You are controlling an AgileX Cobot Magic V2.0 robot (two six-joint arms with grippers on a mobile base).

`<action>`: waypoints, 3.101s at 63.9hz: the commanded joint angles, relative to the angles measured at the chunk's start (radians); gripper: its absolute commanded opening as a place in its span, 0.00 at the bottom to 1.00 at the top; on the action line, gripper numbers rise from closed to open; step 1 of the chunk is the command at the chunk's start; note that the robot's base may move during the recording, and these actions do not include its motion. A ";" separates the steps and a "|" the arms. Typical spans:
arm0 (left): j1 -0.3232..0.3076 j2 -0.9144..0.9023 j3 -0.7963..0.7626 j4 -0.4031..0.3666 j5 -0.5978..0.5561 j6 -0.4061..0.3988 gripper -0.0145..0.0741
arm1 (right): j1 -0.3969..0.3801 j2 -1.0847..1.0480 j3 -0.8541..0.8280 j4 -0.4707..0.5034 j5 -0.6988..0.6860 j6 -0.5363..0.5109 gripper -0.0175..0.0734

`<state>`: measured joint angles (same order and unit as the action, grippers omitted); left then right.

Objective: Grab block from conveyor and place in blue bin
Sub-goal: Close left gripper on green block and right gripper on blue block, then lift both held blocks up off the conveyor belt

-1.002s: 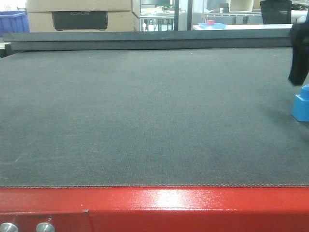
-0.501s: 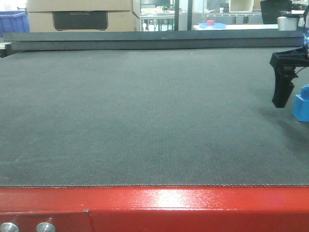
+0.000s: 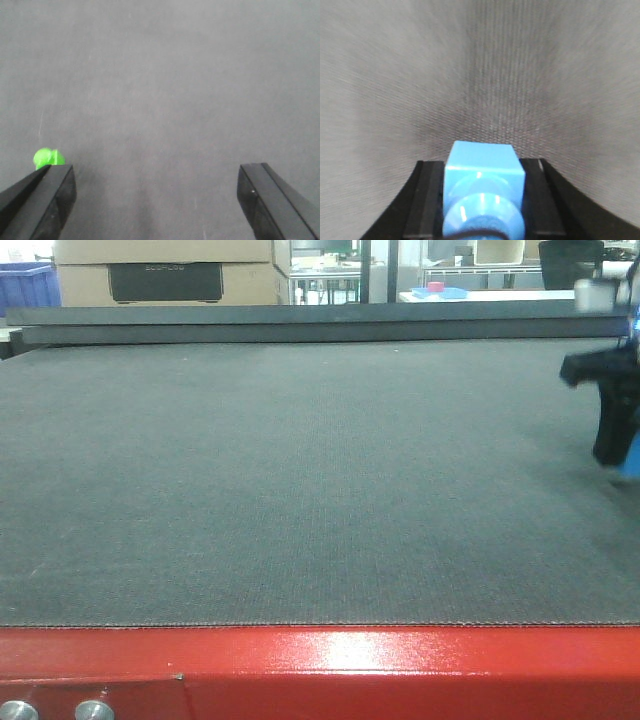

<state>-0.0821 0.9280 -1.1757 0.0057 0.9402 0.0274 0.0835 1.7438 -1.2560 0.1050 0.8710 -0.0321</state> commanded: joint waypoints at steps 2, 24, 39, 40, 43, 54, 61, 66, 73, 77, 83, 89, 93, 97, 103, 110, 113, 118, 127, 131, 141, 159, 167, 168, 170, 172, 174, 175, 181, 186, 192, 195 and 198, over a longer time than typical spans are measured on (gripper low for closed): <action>0.052 0.058 -0.055 0.006 0.076 -0.005 0.79 | 0.011 -0.079 -0.002 -0.006 -0.010 0.001 0.02; 0.285 0.288 -0.081 0.008 0.134 0.199 0.79 | 0.140 -0.301 0.089 -0.001 -0.053 0.001 0.02; 0.359 0.489 -0.115 0.008 0.091 0.310 0.79 | 0.244 -0.396 0.124 0.062 -0.049 0.001 0.02; 0.363 0.510 -0.120 0.008 0.091 0.310 0.79 | 0.250 -0.400 0.124 0.062 -0.047 0.001 0.02; 0.373 0.552 -0.138 0.006 0.089 0.310 0.79 | 0.268 -0.412 0.124 0.062 -0.041 0.001 0.02; 0.378 0.698 -0.217 0.005 0.068 0.312 0.79 | 0.304 -0.430 0.124 0.062 -0.025 0.001 0.02; 0.378 0.786 -0.263 -0.006 0.044 0.312 0.79 | 0.310 -0.430 0.124 0.062 -0.025 0.001 0.02; 0.378 0.829 -0.275 -0.006 0.044 0.312 0.79 | 0.310 -0.430 0.124 0.062 -0.027 0.001 0.02; 0.378 0.885 -0.275 -0.006 0.042 0.312 0.79 | 0.310 -0.430 0.124 0.062 -0.027 0.001 0.02; 0.378 0.911 -0.275 -0.006 0.038 0.312 0.79 | 0.310 -0.430 0.124 0.062 -0.027 0.001 0.02; 0.378 0.944 -0.275 -0.006 0.029 0.312 0.79 | 0.310 -0.430 0.124 0.062 -0.029 0.001 0.02; 0.378 0.962 -0.275 -0.006 0.019 0.312 0.79 | 0.310 -0.430 0.124 0.062 -0.029 0.001 0.02; 0.378 0.966 -0.275 -0.006 0.014 0.312 0.79 | 0.310 -0.430 0.124 0.062 -0.029 0.001 0.02; 0.378 0.966 -0.275 -0.006 0.010 0.312 0.79 | 0.310 -0.430 0.124 0.062 -0.029 0.001 0.02; 0.378 0.966 -0.275 -0.006 0.005 0.312 0.75 | 0.310 -0.430 0.124 0.062 -0.029 0.001 0.02; 0.378 0.973 -0.275 -0.006 -0.006 0.312 0.61 | 0.310 -0.430 0.124 0.062 -0.029 0.001 0.02; 0.378 0.973 -0.275 -0.006 -0.012 0.312 0.53 | 0.310 -0.430 0.124 0.062 -0.029 0.001 0.02; 0.378 0.973 -0.275 -0.011 -0.019 0.312 0.37 | 0.310 -0.430 0.124 0.062 -0.031 0.001 0.02; 0.378 0.973 -0.275 -0.011 -0.010 0.312 0.06 | 0.310 -0.430 0.124 0.062 -0.031 0.001 0.02; 0.378 0.973 -0.275 -0.029 0.007 0.312 0.04 | 0.310 -0.430 0.124 0.062 -0.031 0.001 0.02; 0.363 0.946 -0.275 -0.152 0.060 0.312 0.04 | 0.308 -0.430 0.124 0.044 -0.030 0.001 0.02; 0.169 0.801 -0.273 -0.105 0.084 0.248 0.04 | 0.245 -0.430 0.130 0.029 -0.051 0.001 0.02; 0.062 0.736 -0.271 -0.021 0.105 0.134 0.04 | 0.181 -0.430 0.158 0.029 -0.065 0.001 0.02; 0.054 0.729 -0.272 -0.018 0.105 0.124 0.04 | 0.178 -0.430 0.160 0.029 -0.065 0.001 0.02; 0.040 0.710 -0.269 -0.018 0.107 0.111 0.04 | 0.168 -0.430 0.165 0.029 -0.066 0.001 0.02; 0.028 0.694 -0.264 -0.018 0.107 0.095 0.04 | 0.164 -0.430 0.174 0.029 -0.069 0.001 0.02; 0.016 0.673 -0.253 -0.020 0.100 0.077 0.04 | 0.165 -0.430 0.182 0.027 -0.069 -0.001 0.02; 0.013 0.663 -0.245 -0.020 0.098 0.065 0.04 | 0.165 -0.430 0.184 0.025 -0.069 -0.001 0.02; -0.006 0.604 -0.192 -0.022 0.078 0.039 0.04 | 0.165 -0.437 0.205 0.025 -0.071 -0.006 0.02; -0.012 0.537 -0.126 -0.024 0.049 0.039 0.04 | 0.165 -0.456 0.232 0.025 -0.086 -0.006 0.02; -0.012 0.440 -0.025 -0.025 -0.003 0.039 0.04 | 0.165 -0.503 0.280 0.023 -0.120 -0.006 0.02; -0.012 0.399 0.021 -0.025 -0.025 0.039 0.04 | 0.165 -0.539 0.314 0.023 -0.142 -0.006 0.02; -0.012 0.341 0.065 -0.026 -0.052 0.039 0.04 | 0.165 -0.574 0.345 0.023 -0.164 -0.006 0.02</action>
<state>-0.0870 1.3679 -1.1841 -0.0183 0.9432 0.0783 0.2528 1.2329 -0.9596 0.1392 0.7589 -0.0303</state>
